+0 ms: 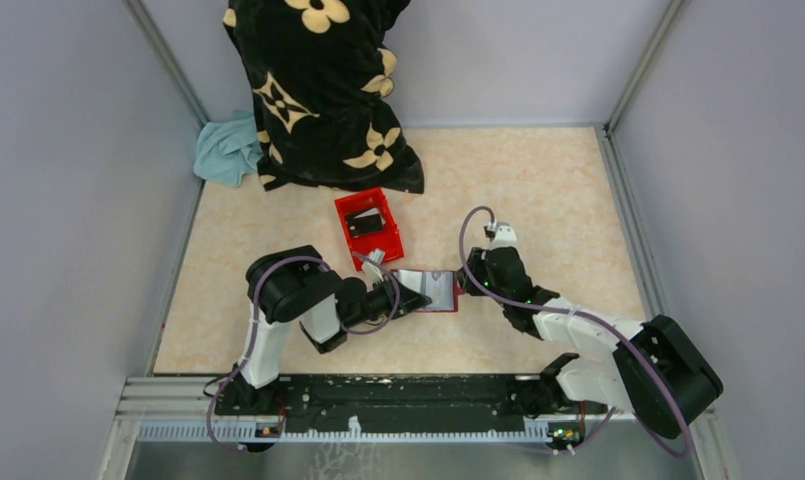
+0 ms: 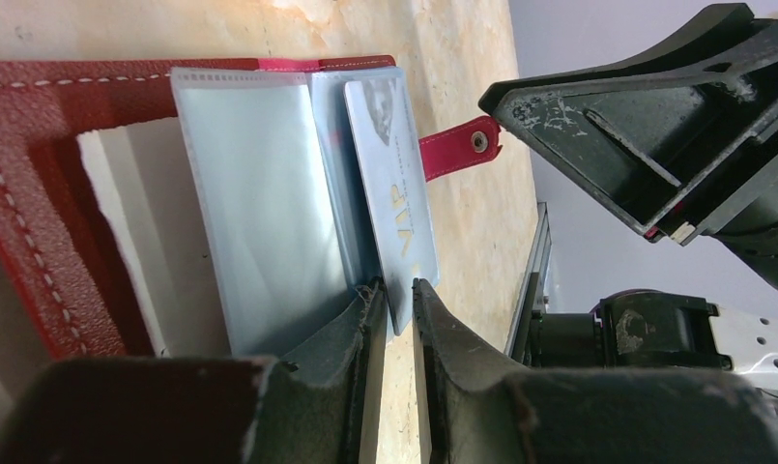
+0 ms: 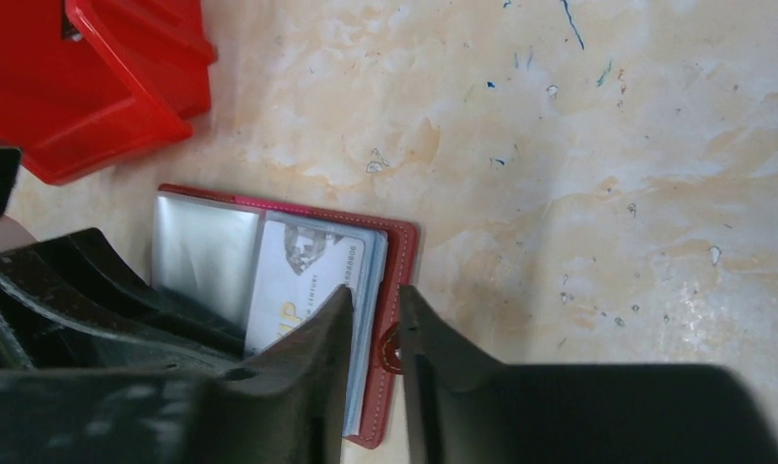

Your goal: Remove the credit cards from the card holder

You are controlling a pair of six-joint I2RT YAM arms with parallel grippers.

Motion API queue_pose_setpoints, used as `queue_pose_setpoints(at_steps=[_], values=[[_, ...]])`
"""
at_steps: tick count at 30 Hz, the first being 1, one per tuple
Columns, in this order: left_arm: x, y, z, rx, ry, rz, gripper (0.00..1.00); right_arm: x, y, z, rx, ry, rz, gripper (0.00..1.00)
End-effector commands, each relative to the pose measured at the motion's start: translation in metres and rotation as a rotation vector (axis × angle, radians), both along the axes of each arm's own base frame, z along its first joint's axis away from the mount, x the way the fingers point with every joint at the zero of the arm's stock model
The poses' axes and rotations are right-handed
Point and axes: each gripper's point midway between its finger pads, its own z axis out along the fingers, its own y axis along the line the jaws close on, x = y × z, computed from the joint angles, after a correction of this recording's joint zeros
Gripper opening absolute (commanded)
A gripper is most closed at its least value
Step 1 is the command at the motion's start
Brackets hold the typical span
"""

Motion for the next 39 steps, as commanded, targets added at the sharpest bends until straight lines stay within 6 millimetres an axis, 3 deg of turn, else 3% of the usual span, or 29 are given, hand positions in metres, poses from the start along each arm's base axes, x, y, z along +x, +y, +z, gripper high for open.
queue_pose_setpoints(at_steps=[1,5,39], values=[[0.000,0.008,0.001,-0.011,-0.071,0.016,0.25,0.016,0.020,0.023,0.056,-0.059,0.025,0.17],[-0.001,0.008,0.000,-0.012,-0.073,0.013,0.25,0.018,0.022,0.020,0.061,-0.046,0.020,0.00],[-0.002,0.008,-0.002,-0.010,-0.071,0.008,0.25,0.016,0.022,0.002,0.055,0.001,0.007,0.00]])
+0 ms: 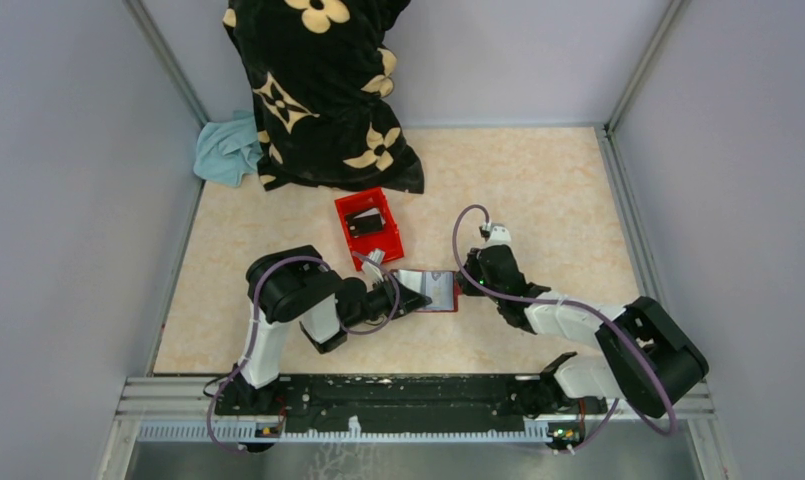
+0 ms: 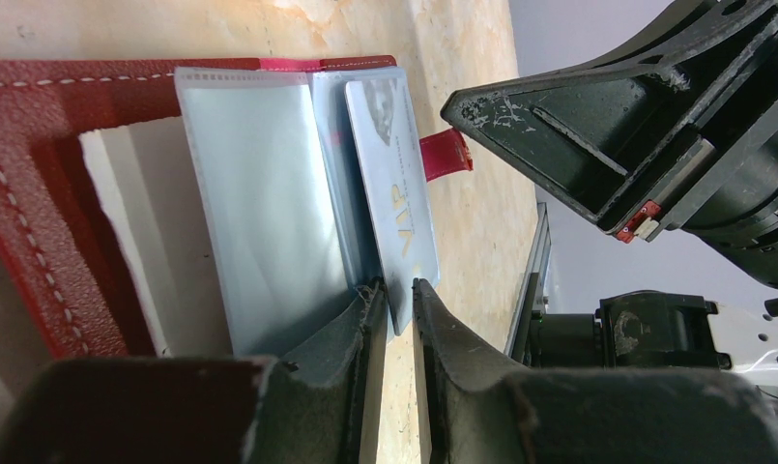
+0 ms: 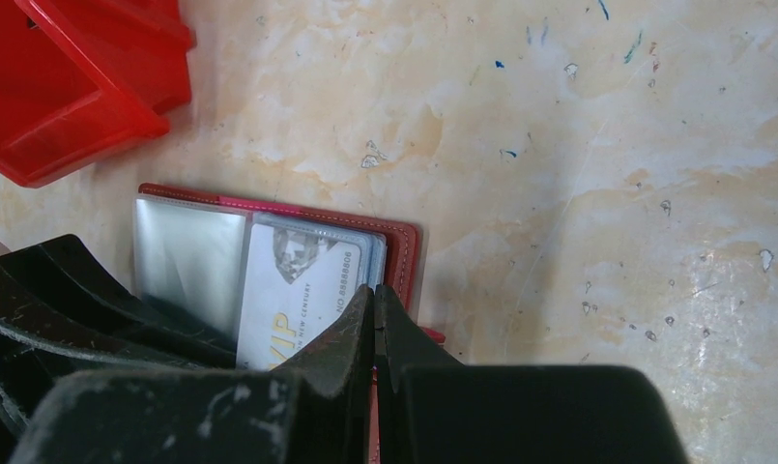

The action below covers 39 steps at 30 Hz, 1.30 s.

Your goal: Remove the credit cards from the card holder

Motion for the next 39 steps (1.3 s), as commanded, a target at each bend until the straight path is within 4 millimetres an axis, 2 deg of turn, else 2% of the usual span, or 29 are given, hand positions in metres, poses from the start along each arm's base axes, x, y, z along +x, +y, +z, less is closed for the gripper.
queue_pose_setpoints(at_steps=[1,14,26,33,36,39], values=[[-0.002,0.008,-0.001,-0.010,-0.074,0.007,0.25,0.011,0.012,0.019,0.044,-0.056,0.004,0.00],[-0.003,0.010,-0.002,-0.005,-0.084,0.010,0.25,0.016,0.015,0.019,0.047,-0.049,-0.005,0.00],[-0.002,0.010,-0.003,0.004,-0.087,0.011,0.25,0.015,0.019,0.006,0.035,-0.015,0.021,0.00],[0.002,0.008,-0.002,0.010,-0.091,0.021,0.34,0.008,0.022,0.000,0.049,0.007,0.045,0.00],[0.003,0.005,0.001,0.004,-0.097,0.015,0.41,0.004,0.023,-0.003,0.058,0.017,0.053,0.00],[0.005,0.001,0.003,0.001,-0.107,0.007,0.42,0.001,0.022,-0.006,0.062,0.027,0.056,0.00]])
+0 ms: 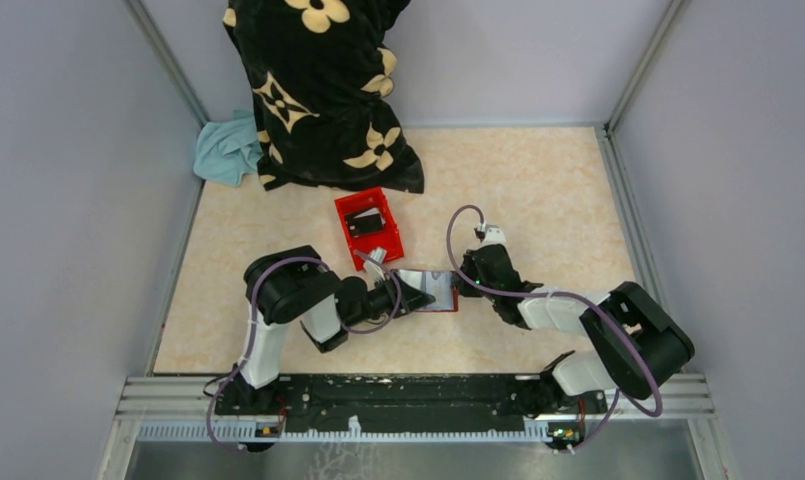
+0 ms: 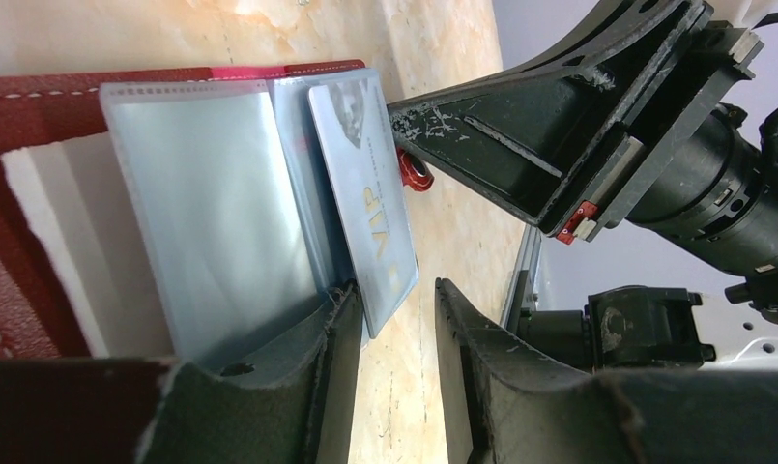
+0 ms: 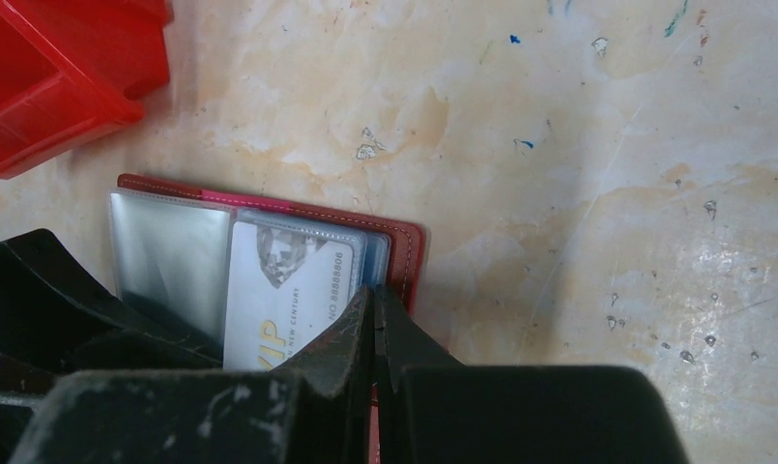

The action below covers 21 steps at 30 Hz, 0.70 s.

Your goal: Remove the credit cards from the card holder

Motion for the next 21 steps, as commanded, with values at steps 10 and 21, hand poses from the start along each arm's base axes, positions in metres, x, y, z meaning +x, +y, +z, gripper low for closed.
queue_pose_setpoints(at_steps=[10,21], values=[[0.009,-0.008,0.004,0.004,-0.119,-0.014,0.40,-0.003,0.013,0.005,0.063,-0.009,0.035,0.00],[0.007,-0.019,0.017,-0.025,-0.155,-0.063,0.35,-0.003,0.014,0.000,0.056,0.001,0.042,0.00]])
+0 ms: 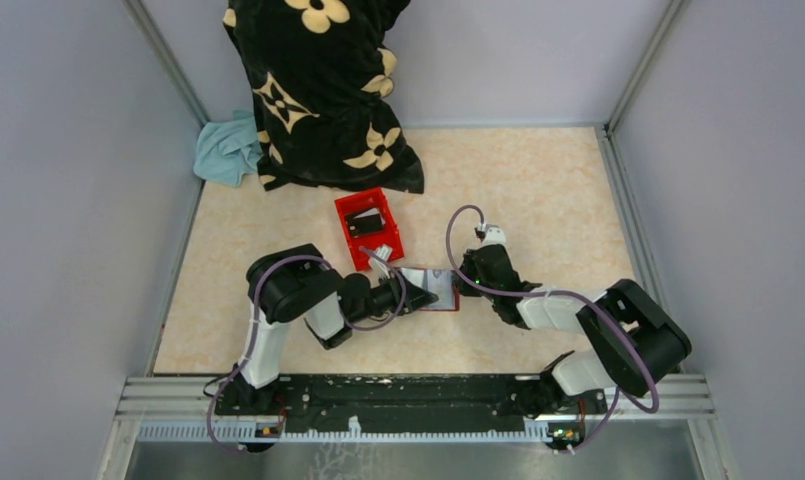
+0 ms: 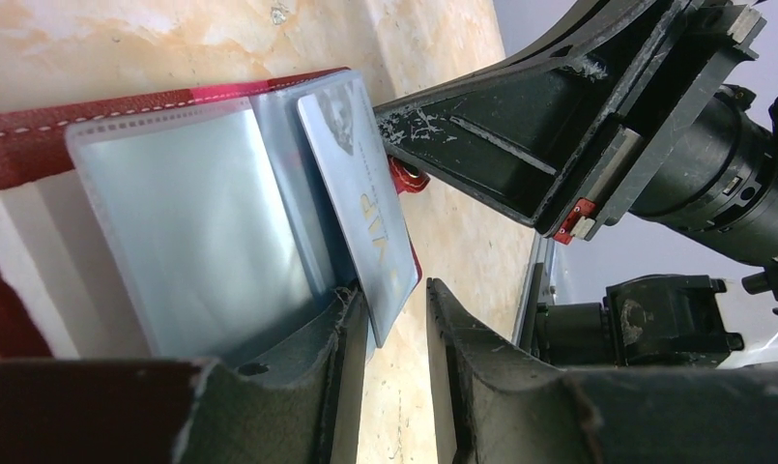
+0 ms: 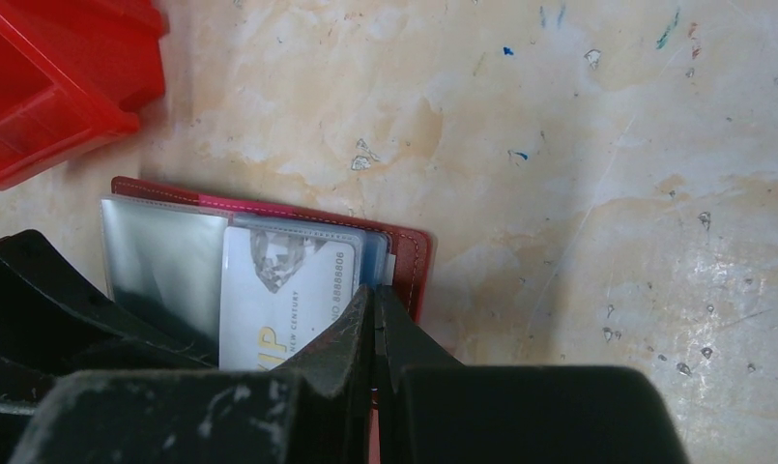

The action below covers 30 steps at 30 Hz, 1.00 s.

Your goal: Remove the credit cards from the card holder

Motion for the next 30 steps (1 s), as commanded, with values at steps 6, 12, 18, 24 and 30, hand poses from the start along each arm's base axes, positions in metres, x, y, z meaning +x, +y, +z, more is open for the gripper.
queue_pose_setpoints(at_steps=[6,12,18,24,30], values=[[0.009,-0.017,0.007,-0.002,-0.097,-0.041,0.35,-0.006,0.015,0.001,0.050,0.011,0.059,0.00],[0.016,-0.024,0.004,0.022,-0.110,-0.048,0.35,-0.007,0.016,-0.001,0.050,0.017,0.067,0.00],[0.017,-0.029,0.002,0.024,-0.106,-0.059,0.35,-0.009,0.018,-0.003,0.056,0.023,0.077,0.00],[0.012,-0.027,-0.001,0.021,-0.089,-0.066,0.01,-0.008,0.017,0.001,0.051,0.014,0.080,0.00],[0.003,-0.022,-0.001,0.019,-0.075,-0.062,0.00,-0.009,0.019,0.010,0.062,0.002,0.090,0.00]])
